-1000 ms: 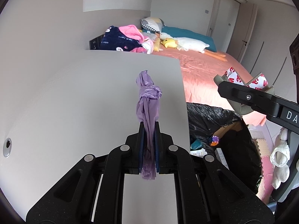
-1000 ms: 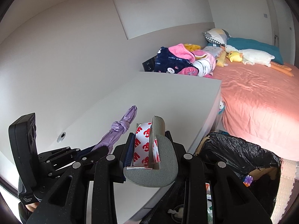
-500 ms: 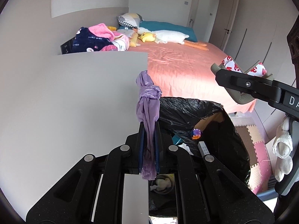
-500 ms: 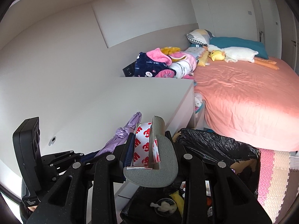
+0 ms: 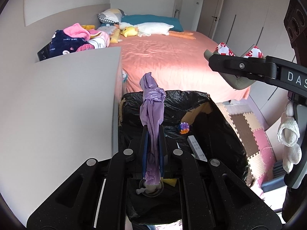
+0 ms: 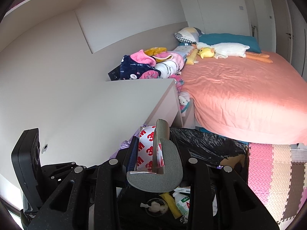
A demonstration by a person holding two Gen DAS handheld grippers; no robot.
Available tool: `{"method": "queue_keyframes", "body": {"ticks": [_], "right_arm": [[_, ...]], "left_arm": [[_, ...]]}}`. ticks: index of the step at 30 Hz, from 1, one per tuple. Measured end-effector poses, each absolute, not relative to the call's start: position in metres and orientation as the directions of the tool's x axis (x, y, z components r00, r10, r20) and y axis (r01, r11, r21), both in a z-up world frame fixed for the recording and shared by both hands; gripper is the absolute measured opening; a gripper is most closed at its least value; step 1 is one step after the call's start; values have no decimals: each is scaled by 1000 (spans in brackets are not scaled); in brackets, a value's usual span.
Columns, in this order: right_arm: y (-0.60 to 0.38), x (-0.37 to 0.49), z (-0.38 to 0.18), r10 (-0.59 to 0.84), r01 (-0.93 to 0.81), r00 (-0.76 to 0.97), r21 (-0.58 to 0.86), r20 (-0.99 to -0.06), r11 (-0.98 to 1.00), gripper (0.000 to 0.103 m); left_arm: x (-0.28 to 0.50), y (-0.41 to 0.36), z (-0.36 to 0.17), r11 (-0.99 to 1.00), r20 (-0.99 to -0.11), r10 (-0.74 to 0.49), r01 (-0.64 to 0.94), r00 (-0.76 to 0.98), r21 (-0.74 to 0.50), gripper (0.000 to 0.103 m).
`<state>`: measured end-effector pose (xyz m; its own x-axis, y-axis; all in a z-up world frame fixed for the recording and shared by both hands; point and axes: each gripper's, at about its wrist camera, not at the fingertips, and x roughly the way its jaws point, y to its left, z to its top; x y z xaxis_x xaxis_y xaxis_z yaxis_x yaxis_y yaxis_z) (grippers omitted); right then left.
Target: Collect trash
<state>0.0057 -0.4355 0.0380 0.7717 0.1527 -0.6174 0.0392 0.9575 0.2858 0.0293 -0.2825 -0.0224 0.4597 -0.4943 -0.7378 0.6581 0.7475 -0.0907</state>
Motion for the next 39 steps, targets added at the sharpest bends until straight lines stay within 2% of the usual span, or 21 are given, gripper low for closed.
{"method": "queue_keyframes", "body": {"ticks": [10,11,12,13,14,17,20,39], "right_arm": [[-456,3,32,107,96,763,277,-637,956,36],[-458,4,32,102,105,759,277,-642,955,43],[-460,5,33,91,119,754,272,-650,955,71],[-461,5,34,73,136,752,263,-655,955,90],[-462,4,35,46,158,755,249,-654,956,90],[-465,3,35,49,154,760,252,-648,955,90],[-470,3,33,56,160,759,269,-648,950,90],[-472,0,33,78,150,765,293,-640,944,90]], "left_arm": [[24,-304,-28,687,-749,-532,719,394,-109,8],[26,-304,-29,670,-754,-545,731,366,-130,15],[27,-305,-32,659,-766,-546,738,339,-143,29],[28,-305,-34,667,-779,-527,733,339,-132,93],[26,-306,-37,677,-785,-507,728,356,-107,96],[22,-306,-38,655,-774,-517,751,365,-83,97],[26,-303,-35,658,-760,-544,743,357,-121,97],[22,-297,-24,679,-743,-536,727,401,-98,97]]}}
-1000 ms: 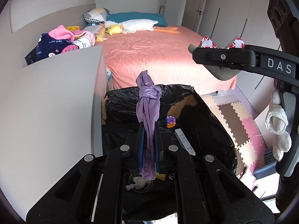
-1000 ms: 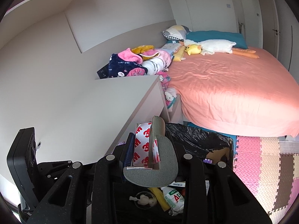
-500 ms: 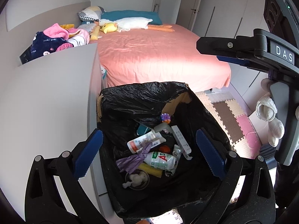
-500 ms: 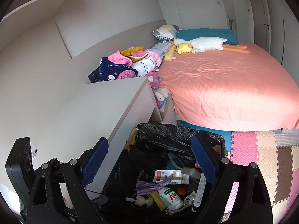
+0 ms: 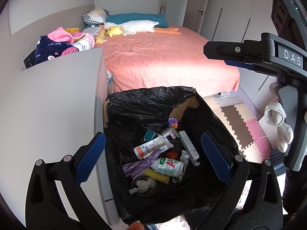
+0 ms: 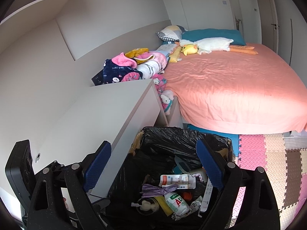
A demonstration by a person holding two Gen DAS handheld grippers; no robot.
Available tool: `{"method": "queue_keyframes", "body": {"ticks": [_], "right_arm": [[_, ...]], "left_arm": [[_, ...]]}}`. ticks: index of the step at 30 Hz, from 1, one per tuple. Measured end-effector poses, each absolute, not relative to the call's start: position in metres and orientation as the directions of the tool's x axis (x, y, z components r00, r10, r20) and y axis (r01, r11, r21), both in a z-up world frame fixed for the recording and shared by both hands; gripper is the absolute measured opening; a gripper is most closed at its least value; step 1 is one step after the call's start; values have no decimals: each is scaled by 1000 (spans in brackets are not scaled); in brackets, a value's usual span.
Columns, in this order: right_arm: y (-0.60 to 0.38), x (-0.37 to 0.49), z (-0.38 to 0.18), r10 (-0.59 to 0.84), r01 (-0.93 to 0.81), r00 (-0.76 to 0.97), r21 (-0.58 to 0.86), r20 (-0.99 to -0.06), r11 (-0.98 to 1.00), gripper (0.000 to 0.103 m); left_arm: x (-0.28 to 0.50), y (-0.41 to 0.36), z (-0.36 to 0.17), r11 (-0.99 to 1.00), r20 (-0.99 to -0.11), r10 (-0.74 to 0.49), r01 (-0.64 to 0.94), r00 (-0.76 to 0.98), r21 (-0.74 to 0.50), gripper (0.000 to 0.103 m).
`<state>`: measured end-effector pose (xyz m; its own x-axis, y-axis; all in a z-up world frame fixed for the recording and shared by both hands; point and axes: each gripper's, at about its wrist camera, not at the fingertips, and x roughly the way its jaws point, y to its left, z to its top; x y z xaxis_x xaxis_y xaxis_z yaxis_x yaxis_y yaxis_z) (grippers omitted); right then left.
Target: Collect trash
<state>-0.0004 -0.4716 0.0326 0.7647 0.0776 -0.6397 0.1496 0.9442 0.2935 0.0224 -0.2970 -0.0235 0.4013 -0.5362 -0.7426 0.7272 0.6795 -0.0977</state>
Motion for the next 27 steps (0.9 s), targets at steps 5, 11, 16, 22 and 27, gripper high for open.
{"method": "queue_keyframes", "body": {"ticks": [5,11,16,22,27], "right_arm": [[-470,0,33,81,147,765,295,-639,944,90],[-466,0,34,80,144,765,290,-639,946,90],[-465,1,35,77,145,764,288,-640,947,90],[-465,1,35,81,142,764,290,-640,947,90],[-464,2,34,81,142,764,289,-640,947,90]], "left_arm": [[22,-297,-24,675,-741,-537,732,404,-90,97],[22,-296,-24,675,-739,-537,732,407,-88,97],[21,-296,-22,675,-733,-535,734,421,-70,97],[21,-295,-21,677,-731,-533,733,426,-66,97],[21,-294,-21,677,-730,-532,733,429,-62,97]]}}
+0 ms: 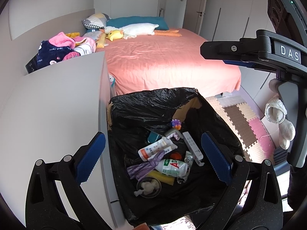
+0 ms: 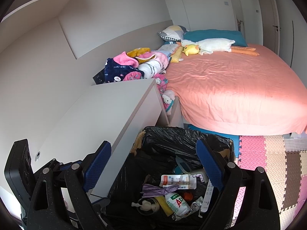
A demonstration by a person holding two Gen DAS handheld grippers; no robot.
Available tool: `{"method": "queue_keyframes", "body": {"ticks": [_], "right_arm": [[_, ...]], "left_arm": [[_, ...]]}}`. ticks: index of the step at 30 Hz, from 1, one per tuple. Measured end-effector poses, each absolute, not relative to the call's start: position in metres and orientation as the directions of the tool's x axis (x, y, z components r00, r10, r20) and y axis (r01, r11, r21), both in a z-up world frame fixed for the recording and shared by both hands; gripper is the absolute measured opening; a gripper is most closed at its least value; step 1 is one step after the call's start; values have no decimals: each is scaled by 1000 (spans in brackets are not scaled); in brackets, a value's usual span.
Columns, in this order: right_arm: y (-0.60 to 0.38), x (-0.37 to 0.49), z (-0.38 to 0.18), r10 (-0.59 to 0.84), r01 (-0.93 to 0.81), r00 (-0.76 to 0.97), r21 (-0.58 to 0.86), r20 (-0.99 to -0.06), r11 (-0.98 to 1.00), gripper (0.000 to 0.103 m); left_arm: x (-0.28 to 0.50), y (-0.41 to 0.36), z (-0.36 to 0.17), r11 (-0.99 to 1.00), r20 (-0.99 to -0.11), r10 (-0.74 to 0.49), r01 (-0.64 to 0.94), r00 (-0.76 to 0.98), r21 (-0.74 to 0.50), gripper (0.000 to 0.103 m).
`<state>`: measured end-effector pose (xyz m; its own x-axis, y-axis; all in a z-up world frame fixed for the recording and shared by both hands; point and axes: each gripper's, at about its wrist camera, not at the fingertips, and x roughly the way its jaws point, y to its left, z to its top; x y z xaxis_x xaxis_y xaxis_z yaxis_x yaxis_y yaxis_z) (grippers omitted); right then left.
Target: Collect trash
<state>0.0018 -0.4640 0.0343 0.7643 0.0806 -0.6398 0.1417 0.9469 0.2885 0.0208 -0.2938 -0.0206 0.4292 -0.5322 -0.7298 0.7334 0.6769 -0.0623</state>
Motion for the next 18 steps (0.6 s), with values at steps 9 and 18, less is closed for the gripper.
{"method": "queue_keyframes", "body": {"ticks": [9,18], "right_arm": [[-464,2,34,80,142,764,287,-641,947,90],[-464,2,34,80,143,763,287,-642,947,90]], "left_arm": [[21,-292,-21,683,-733,-528,728,430,-65,97],[20,-295,-25,684,-748,-502,728,434,-37,97]]}}
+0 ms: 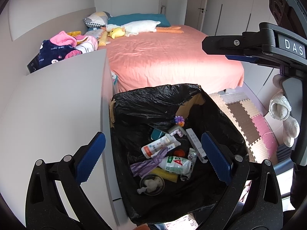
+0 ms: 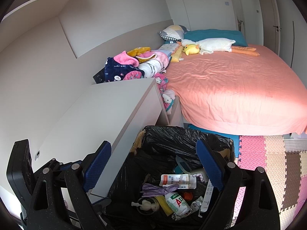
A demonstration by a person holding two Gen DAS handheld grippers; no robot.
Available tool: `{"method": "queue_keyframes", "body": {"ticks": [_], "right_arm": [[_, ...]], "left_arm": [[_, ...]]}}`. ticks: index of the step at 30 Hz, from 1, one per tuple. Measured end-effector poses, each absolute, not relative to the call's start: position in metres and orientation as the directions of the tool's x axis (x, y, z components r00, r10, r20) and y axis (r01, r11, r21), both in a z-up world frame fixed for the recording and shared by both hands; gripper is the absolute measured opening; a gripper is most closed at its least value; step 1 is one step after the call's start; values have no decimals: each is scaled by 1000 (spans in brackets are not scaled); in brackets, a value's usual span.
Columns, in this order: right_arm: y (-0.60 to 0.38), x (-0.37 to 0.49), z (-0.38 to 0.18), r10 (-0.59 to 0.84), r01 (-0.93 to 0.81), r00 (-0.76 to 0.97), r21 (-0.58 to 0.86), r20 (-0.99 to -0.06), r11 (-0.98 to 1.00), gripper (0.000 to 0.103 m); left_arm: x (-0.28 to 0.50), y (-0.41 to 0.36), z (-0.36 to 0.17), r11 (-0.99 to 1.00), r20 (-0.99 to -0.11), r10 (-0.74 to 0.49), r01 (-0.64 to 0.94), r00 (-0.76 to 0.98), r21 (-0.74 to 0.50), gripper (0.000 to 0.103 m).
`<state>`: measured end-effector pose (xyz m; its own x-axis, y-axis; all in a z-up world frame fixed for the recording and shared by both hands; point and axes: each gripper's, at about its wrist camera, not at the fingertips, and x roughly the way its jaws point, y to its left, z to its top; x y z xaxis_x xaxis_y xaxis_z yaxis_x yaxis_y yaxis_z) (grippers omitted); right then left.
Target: Collect trash
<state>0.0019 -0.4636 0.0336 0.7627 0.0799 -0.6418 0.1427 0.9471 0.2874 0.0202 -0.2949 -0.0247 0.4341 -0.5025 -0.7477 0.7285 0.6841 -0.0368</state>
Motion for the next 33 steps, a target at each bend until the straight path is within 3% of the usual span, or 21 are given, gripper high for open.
{"method": "queue_keyframes", "body": {"ticks": [33], "right_arm": [[-462,1,35,85,134,767,288,-636,948,90]], "left_arm": [[25,-285,-17,720,-730,-499,692,467,-49,97]]}}
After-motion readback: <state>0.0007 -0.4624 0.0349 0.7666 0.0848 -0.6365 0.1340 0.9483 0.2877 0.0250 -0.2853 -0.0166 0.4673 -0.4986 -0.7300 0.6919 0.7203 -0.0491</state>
